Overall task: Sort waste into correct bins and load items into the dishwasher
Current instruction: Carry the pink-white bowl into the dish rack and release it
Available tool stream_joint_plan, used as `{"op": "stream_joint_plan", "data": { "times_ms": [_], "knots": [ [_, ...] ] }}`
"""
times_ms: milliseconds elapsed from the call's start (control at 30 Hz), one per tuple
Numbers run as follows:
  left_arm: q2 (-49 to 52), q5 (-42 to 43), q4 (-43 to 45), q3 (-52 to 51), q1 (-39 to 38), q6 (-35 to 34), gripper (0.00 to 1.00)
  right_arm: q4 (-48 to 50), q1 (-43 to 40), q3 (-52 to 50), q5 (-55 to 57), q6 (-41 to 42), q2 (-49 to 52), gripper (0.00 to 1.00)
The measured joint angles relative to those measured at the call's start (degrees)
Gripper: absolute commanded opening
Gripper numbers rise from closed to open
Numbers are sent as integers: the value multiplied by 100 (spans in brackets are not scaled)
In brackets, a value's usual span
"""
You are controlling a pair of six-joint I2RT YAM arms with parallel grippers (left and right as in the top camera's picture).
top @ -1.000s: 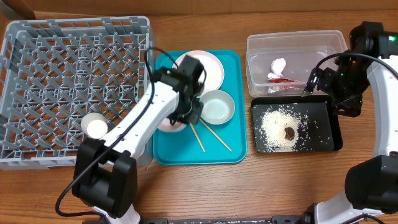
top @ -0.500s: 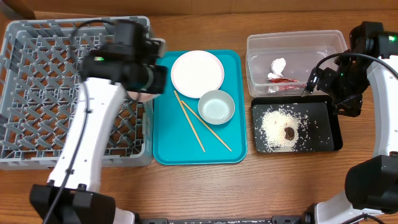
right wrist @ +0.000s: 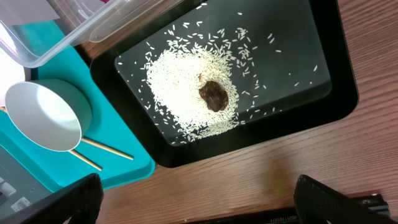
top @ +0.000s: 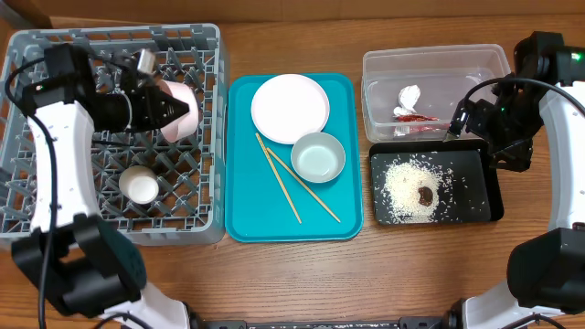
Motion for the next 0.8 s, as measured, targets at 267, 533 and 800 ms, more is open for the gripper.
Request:
{"op": "stream_joint_plan", "data": {
  "times_ms": [267, 533, 800],
  "knots": [
    [719, 949, -61, 0, 334, 232, 4, -2, 0, 0, -4, 0, 0, 100],
    [927, 1384, -238, 13, 603, 328, 4, 0, 0, 0, -2, 0, 0, 100],
    [986, 1023, -616, 35, 994, 391, 22, 7, 0, 0, -2, 0, 0, 100]
  ]
}}
